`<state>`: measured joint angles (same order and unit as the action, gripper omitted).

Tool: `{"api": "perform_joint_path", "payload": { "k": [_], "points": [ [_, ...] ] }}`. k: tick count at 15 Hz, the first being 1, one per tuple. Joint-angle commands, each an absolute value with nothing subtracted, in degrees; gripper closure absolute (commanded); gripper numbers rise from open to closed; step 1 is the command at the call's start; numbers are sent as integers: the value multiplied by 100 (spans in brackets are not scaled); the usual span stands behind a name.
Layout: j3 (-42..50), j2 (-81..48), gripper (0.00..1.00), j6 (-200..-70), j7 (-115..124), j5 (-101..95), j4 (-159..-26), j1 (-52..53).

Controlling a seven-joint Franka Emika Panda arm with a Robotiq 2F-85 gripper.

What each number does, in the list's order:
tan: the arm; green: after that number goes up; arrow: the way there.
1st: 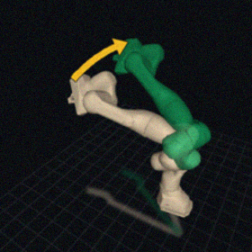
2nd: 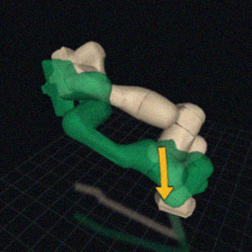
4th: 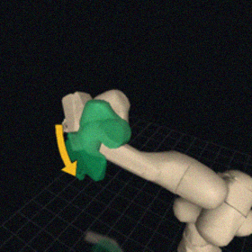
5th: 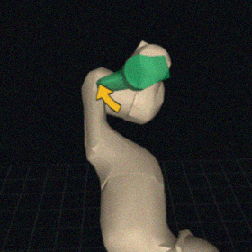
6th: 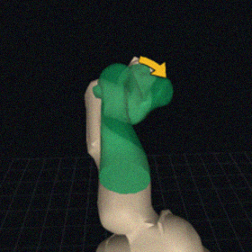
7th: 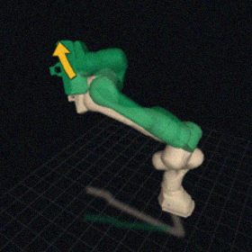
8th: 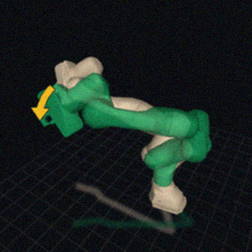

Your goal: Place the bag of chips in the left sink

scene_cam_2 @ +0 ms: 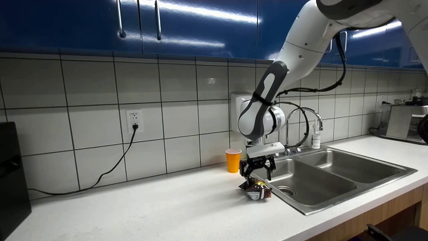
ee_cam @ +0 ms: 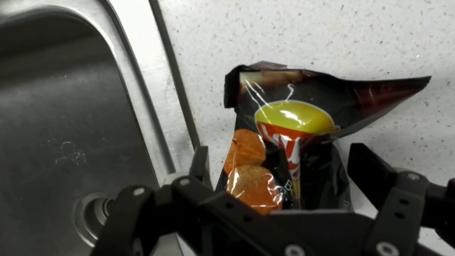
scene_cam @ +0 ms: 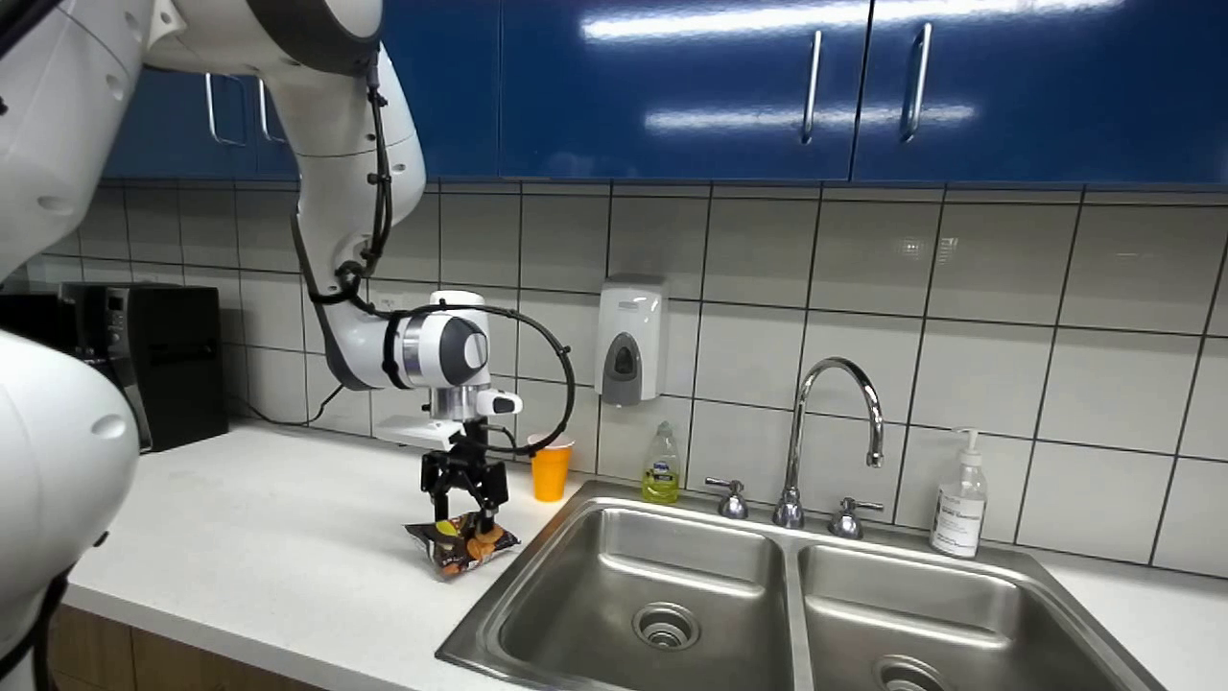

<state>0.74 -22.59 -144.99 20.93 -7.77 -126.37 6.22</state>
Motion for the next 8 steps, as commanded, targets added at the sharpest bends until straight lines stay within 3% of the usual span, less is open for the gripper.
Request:
{"api": "perform_joint_path", "payload": {
  "k": [1,6,7,8],
  "points": [
    [166,-2439,0,-14320,2153,-613,-12369,700],
    [211,-2569,0,-14330,2166,-529,-12258,723],
    [215,-2587,25,-14332,2168,-514,-12245,726],
    [212,-2603,28,-14338,2153,-495,-12233,722]
  ]
}}
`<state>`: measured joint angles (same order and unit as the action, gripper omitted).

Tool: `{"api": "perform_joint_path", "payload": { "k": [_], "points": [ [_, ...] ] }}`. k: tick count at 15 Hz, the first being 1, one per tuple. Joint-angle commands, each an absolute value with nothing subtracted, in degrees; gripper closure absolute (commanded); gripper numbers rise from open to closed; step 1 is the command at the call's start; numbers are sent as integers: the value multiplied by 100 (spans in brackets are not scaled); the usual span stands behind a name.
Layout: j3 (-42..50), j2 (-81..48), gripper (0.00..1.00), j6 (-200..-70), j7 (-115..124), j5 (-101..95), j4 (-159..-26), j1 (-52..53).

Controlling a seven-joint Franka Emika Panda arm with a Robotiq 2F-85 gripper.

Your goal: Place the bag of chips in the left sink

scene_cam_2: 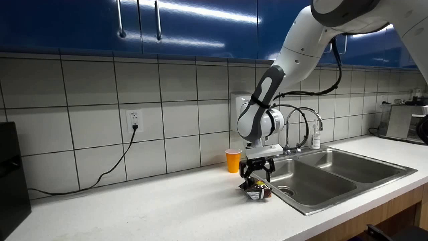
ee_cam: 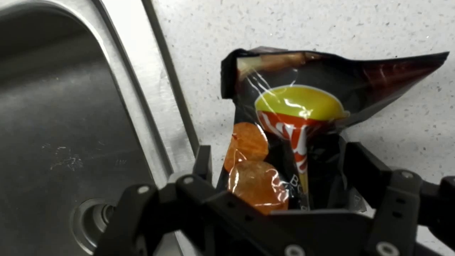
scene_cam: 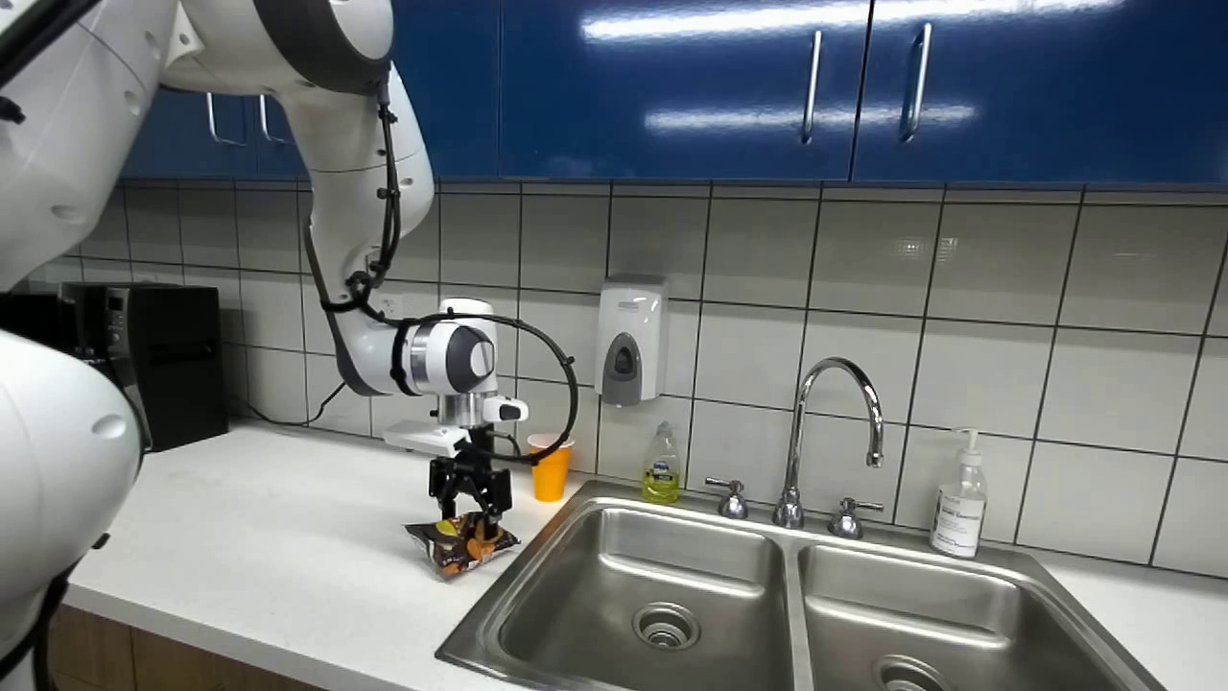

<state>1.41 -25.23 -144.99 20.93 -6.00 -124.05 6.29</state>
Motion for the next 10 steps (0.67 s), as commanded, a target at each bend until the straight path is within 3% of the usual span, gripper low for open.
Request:
{"api": "perform_joint_path", "payload": {
  "k": [1,8,10],
  "points": [
    [212,-2620,34,-14346,2146,-490,-12223,723],
    [239,-2671,91,-14353,2168,-509,-12171,761],
    [257,-2674,100,-14350,2181,-527,-12157,778]
  ]
}}
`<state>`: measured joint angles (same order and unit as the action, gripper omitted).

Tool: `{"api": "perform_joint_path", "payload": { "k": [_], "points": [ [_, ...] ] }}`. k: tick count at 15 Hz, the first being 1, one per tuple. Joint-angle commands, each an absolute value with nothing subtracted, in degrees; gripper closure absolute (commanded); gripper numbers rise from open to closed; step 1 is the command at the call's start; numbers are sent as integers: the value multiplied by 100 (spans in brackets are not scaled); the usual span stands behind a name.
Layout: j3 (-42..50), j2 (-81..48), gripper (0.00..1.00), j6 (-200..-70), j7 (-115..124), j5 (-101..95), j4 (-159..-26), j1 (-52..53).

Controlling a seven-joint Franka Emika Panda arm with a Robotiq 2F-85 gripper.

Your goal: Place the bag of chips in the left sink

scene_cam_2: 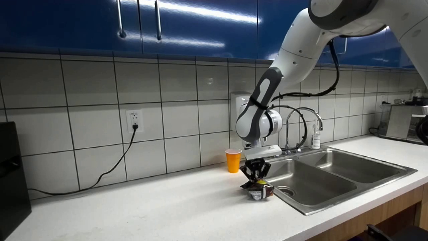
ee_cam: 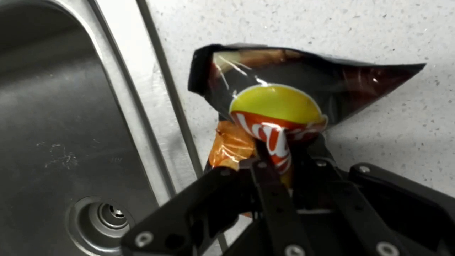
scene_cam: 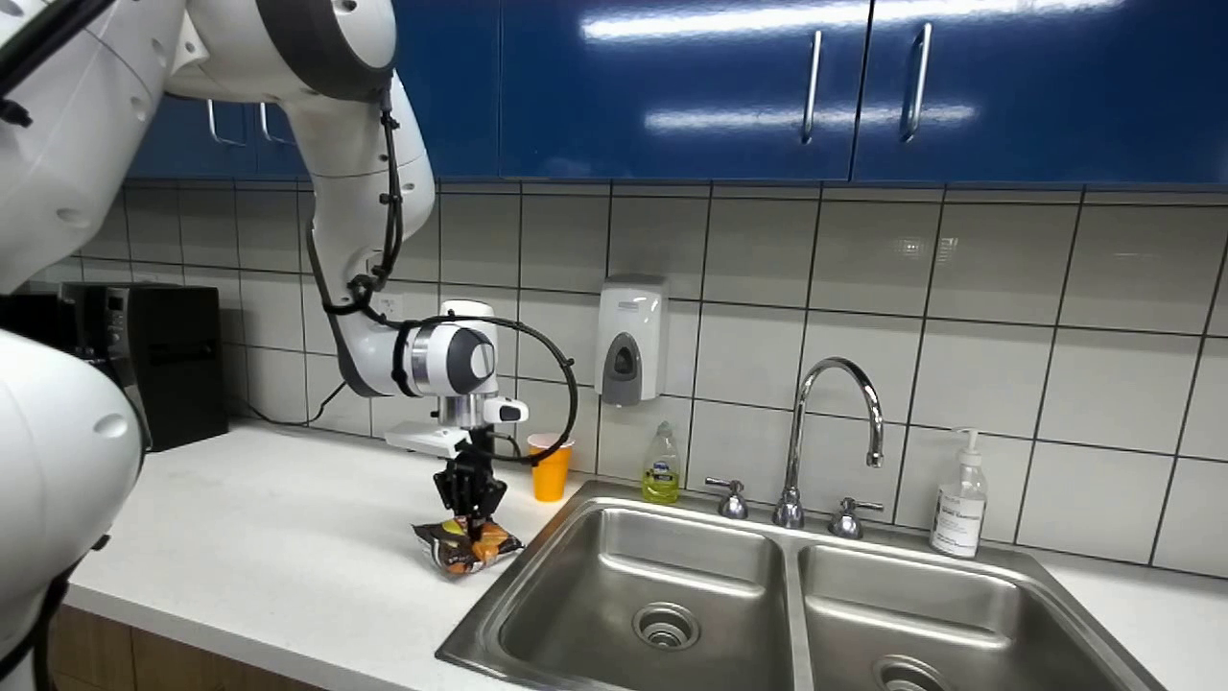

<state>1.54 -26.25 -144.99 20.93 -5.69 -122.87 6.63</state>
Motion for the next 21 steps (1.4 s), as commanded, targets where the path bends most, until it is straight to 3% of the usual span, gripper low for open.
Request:
{"api": "perform_joint_path", "payload": {
  "k": [1,21],
  "points": [
    [267,-2673,100,-14348,2187,-536,-12139,786],
    [260,-1785,100,-14270,2235,-598,-12355,886]
  ]
}}
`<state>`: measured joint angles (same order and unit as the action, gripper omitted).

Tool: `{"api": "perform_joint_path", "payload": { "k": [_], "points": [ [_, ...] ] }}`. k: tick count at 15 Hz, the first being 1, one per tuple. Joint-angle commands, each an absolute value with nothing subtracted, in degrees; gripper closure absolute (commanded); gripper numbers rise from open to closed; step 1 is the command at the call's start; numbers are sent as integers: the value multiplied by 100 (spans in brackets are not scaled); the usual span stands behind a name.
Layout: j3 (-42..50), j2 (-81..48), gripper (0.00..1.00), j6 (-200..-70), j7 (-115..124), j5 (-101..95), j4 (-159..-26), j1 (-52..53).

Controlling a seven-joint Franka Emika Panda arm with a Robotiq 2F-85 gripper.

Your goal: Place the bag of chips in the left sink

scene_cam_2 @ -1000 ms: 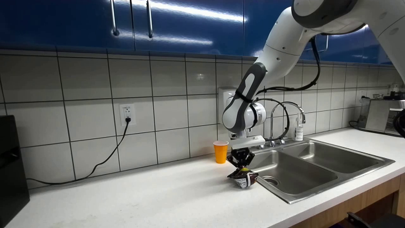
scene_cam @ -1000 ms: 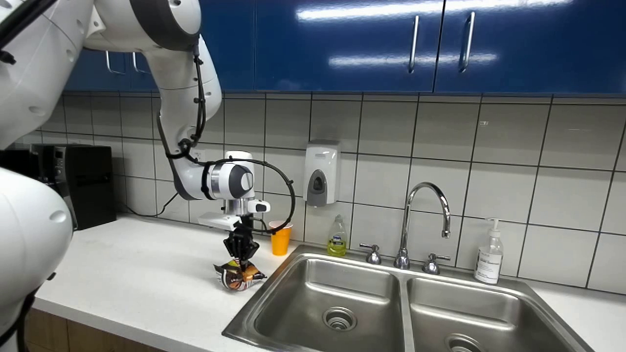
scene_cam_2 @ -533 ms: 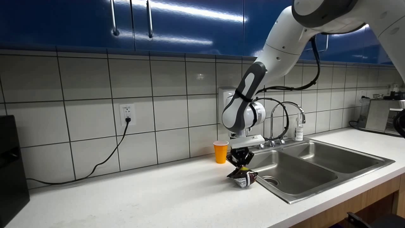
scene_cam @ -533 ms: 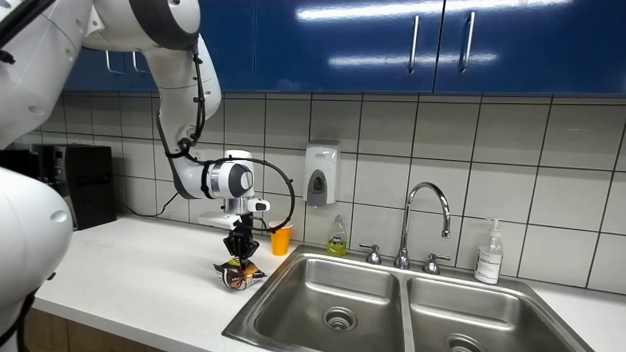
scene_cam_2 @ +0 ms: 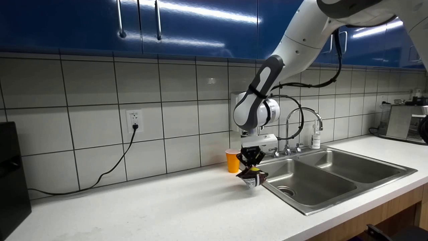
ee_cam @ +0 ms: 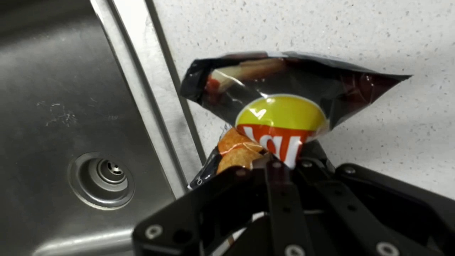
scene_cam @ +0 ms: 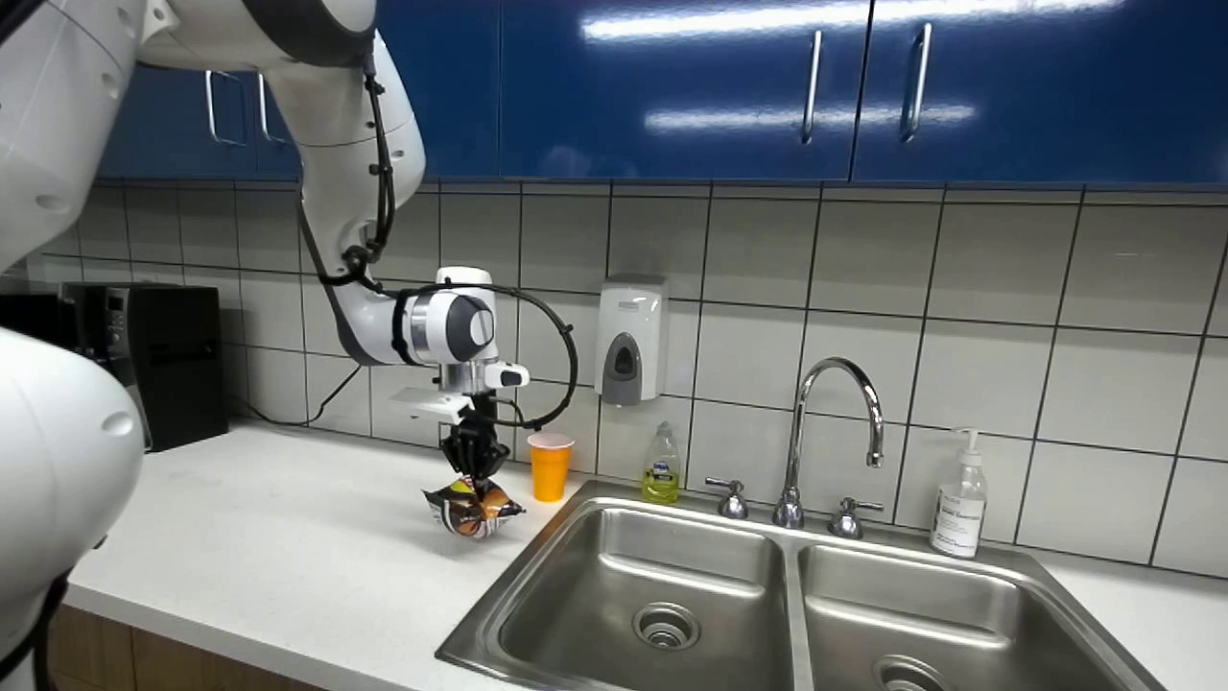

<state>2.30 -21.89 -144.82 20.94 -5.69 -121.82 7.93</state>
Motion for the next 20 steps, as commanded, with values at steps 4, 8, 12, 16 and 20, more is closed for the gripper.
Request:
{"api": "perform_joint_path", "payload": {
  "k": [4,8,12,16,20],
  "points": [
    [228,-1522,100,-14207,2283,-615,-12442,911],
    [270,-1461,100,-14217,2352,-582,-12472,820],
    [469,-1415,100,-14300,2364,-539,-12536,616],
    [728,-1398,100,-14319,2298,-506,-12534,303],
    [945,-1431,100,-14351,2250,-471,-12504,-5]
  ]
}}
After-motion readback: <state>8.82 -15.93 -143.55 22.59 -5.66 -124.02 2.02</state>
